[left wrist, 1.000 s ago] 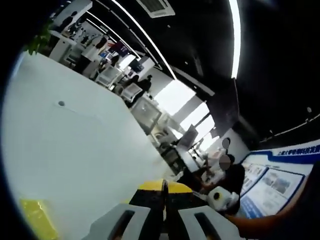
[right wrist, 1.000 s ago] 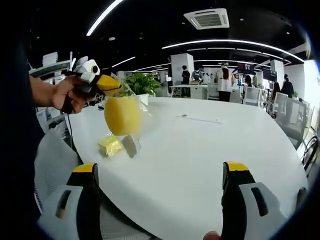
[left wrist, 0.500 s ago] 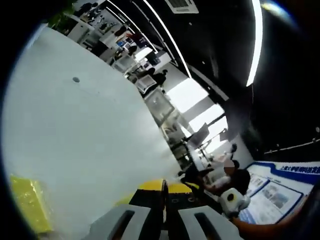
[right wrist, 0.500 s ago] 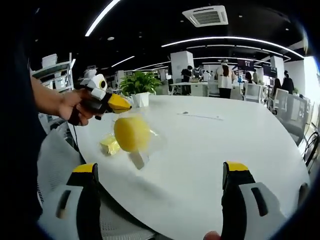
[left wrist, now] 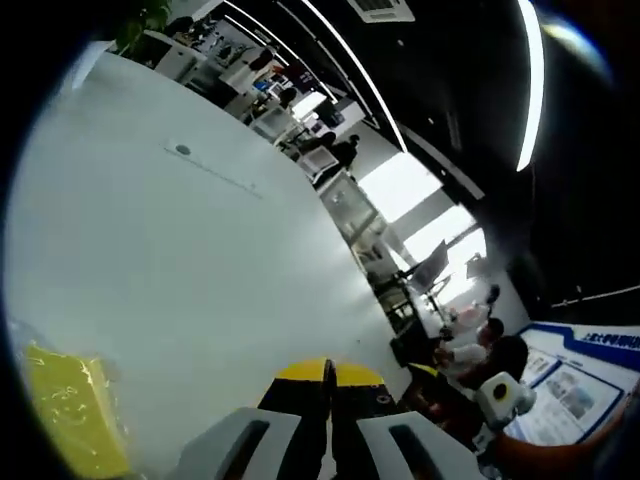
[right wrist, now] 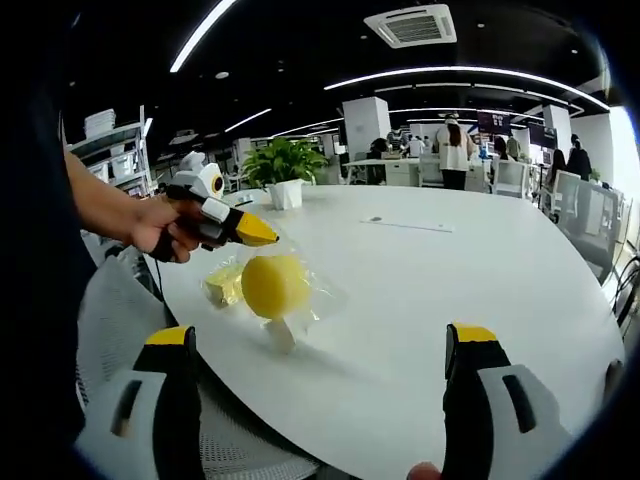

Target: Compare the silicone blocks by pressing each to a similar depth, holding the contact briefly, and releasing to observe deformation and rebound differences across the visible hardness samples.

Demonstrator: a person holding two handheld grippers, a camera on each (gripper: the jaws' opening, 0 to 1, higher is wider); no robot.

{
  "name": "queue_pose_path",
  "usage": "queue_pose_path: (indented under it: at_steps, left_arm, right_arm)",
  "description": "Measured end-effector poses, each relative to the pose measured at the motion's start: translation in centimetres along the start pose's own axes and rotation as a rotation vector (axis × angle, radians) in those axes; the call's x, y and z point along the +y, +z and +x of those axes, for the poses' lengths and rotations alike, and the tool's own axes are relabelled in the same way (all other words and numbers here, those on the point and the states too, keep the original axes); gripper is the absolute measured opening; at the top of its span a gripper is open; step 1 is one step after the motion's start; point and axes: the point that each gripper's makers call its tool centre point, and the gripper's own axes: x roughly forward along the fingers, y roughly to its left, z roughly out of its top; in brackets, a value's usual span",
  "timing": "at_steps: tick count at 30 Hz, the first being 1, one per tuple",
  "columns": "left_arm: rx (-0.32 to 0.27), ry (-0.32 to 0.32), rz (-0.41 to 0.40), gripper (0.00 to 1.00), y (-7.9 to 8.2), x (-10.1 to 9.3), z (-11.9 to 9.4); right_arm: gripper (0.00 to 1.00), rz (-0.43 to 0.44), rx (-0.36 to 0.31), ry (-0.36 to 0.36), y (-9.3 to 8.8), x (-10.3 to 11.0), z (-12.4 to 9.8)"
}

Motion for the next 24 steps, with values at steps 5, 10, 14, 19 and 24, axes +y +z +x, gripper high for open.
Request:
queue_pose_path:
  at_steps: [5, 10, 14, 19, 24]
  left_arm:
    - [-0.018, 0.059, 0.018, 0.0, 0.7, 2.2, 0.3]
    - [-0.022, 0.108, -0.002, 0.0, 0.8, 4.3, 0.4]
    - [-0.017, 0.141, 0.004, 0.0, 0.7, 5.5, 0.6]
    - [-0.011, 0.186, 0.018, 0.0, 0.4, 7.2, 0.7]
    - [0.01, 0.215, 0.032, 0.0, -0.5, 8.1, 0.9]
  right_arm:
    - [0.96, 0.01, 0.003, 0.013, -0.1, 0.6, 0.6]
    - [0.96, 0.015, -0.002, 0.024, -0.1, 1.1, 1.1]
    - [0.96, 0.018, 0.0, 0.026, -0.2, 1.1, 1.1]
    - [0.96, 0.025, 0.004, 0.018, 0.0, 0.8, 0.8]
    - [0.96, 0.03, 0.008, 0.015, -0.2, 0.6, 0.8]
